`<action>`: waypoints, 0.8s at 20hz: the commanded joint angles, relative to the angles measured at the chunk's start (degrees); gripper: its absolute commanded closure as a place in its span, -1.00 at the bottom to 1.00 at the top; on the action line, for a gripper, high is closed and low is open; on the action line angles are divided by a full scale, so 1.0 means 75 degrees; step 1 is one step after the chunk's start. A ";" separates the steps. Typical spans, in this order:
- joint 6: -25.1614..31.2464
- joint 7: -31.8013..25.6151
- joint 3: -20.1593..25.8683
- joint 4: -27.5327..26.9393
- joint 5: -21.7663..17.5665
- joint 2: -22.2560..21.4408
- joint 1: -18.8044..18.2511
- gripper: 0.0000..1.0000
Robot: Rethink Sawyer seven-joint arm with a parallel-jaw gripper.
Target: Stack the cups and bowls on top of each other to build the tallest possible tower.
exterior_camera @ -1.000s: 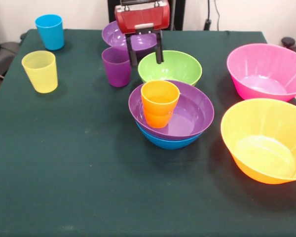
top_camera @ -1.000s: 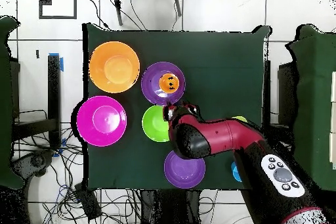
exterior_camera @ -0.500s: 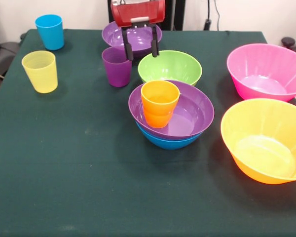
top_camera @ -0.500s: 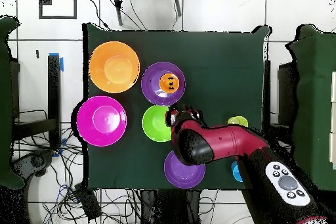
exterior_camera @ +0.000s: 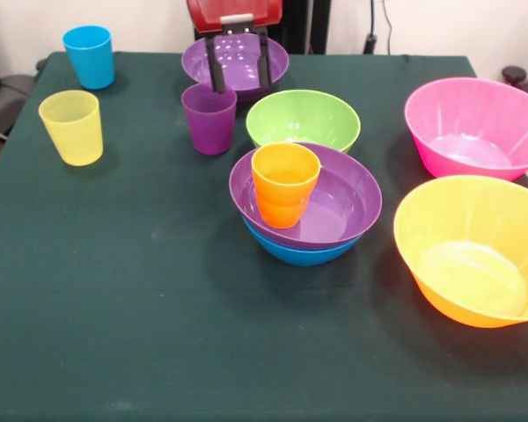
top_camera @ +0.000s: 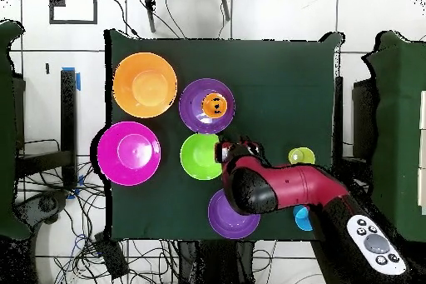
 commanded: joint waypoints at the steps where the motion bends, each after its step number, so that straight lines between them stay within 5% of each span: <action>1: 0.0543 0.0236 0.0493 0.0522 0.0134 0.0159 -0.0080 -1.00; 16: -0.0307 0.0566 -0.0704 0.0184 -0.0523 0.0686 0.0676 -1.00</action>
